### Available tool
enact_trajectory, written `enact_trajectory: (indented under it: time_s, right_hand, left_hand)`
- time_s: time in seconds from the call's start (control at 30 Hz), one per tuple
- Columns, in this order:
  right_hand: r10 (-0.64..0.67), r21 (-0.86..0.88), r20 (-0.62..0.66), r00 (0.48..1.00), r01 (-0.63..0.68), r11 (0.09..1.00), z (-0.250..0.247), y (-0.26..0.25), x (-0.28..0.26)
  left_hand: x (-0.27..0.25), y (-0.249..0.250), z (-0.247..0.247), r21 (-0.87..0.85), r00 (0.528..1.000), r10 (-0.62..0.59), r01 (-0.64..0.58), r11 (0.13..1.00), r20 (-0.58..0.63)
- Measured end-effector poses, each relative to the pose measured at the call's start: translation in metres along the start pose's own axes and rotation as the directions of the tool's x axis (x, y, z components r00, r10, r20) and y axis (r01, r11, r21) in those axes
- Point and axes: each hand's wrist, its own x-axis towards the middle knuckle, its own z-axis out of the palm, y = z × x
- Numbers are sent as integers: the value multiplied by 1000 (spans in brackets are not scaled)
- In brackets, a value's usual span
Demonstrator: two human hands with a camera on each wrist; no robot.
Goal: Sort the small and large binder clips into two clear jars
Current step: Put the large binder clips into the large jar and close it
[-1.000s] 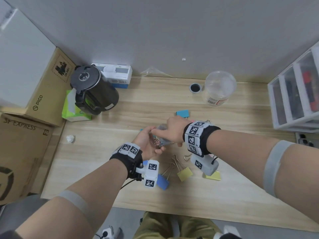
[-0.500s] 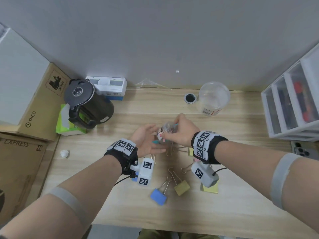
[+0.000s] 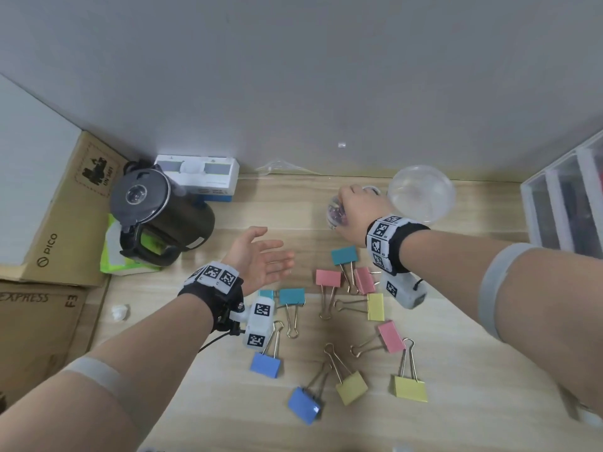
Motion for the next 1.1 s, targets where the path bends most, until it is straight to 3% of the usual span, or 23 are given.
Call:
enact_trajectory:
  time_s: [0.13, 0.27, 0.4, 0.53, 0.6, 0.73, 0.93, 1.0, 1.1]
  right_hand:
    - [-35, -142, -9, 999, 33, 989, 12, 5, 12]
    - [-75, -170, -19, 997, 71, 983, 16, 11, 16]
    - [-132, -158, -153, 979, 108, 982, 3, 16, 17]
    - [-16, -162, -246, 969, -25, 986, -22, 43, 8]
    - [137, -154, -217, 967, -172, 973, -28, 61, -1]
    - [416, -41, -21, 909, -416, 908, -29, 83, -27]
    - [457, 71, 21, 889, -457, 887, -27, 84, -62]
    - [457, 189, 24, 889, -453, 871, -28, 79, -72]
    - [399, 434, 162, 902, -429, 792, -33, 66, -85]
  left_hand:
    - [8, 3, -2, 1, 999, -8, 8, 1000, -34]
    - [11, 3, -3, 4, 998, -14, 14, 1000, -58]
    - [14, 3, -2, 15, 997, -12, 13, 1000, -72]
    - [12, 6, 9, 30, 998, -7, 9, 1000, -67]
    - [9, 6, 15, 40, 998, -3, 5, 999, -65]
    - [3, 3, 22, 65, 998, 6, -2, 998, -64]
    - [-8, -14, 30, 113, 999, -23, 28, 993, -50]
    - [-12, -18, 36, 122, 999, -37, 40, 992, -27]
    - [-18, -25, 47, 125, 997, -77, 73, 989, 28]
